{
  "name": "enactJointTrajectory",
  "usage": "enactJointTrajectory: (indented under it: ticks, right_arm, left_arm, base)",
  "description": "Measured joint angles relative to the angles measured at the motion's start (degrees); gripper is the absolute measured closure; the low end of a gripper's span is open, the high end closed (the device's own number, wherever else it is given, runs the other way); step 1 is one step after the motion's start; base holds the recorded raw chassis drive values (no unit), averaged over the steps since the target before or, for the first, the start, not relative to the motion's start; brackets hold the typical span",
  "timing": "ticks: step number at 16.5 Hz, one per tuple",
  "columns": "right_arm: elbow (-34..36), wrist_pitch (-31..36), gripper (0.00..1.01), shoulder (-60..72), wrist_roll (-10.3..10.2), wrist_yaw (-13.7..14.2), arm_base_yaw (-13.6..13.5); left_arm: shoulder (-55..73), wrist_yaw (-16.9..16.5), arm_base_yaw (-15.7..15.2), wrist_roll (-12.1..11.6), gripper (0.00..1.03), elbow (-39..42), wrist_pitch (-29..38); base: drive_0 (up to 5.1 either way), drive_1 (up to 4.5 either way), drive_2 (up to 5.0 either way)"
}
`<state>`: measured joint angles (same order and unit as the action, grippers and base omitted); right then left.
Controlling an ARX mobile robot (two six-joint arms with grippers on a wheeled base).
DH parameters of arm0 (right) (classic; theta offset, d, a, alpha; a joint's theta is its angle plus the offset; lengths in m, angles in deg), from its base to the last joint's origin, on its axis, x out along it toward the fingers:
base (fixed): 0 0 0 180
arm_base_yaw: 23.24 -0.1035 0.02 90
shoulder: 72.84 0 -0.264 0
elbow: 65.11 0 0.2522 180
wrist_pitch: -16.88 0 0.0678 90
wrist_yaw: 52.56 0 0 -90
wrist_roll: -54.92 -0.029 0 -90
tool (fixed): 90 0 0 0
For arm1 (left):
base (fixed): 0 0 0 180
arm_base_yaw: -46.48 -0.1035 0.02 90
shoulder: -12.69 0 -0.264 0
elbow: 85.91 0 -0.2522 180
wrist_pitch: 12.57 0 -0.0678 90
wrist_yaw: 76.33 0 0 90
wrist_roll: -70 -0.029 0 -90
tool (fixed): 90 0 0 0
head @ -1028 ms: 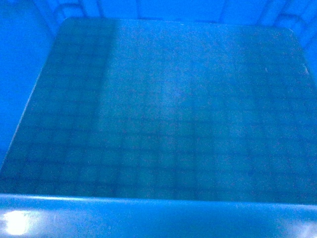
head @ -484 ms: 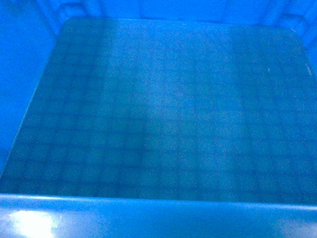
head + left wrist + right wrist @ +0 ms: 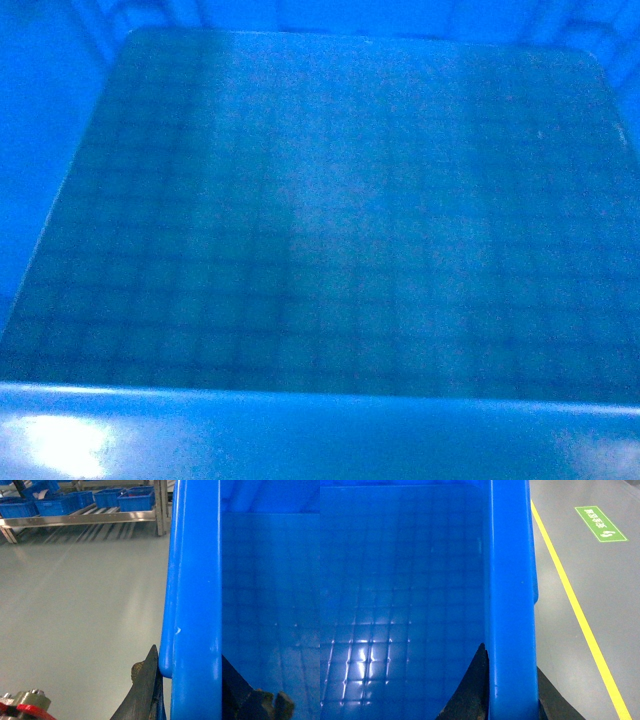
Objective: Place box next to blue box on left shelf
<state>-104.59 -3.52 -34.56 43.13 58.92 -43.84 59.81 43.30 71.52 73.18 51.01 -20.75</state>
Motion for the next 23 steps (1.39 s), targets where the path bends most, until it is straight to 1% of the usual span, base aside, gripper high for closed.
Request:
enactJointTrajectory:
  ticks: [11, 23]
  right_arm:
    - [0.00, -0.26, 0.92, 0.24, -0.17, -0.09, -0.02]
    - [0.00, -0.26, 0.92, 0.24, -0.22, -0.09, -0.02]
  left_arm:
    - [0.02, 0.02, 0.00, -0.15, 0.85, 0.00, -0.44]
    - [0.02, 0.09, 0.00, -0.17, 0.85, 0.00, -0.24]
  base:
    - [-1.5, -1.52, -1.5]
    - [0.0, 4.06, -4.1]
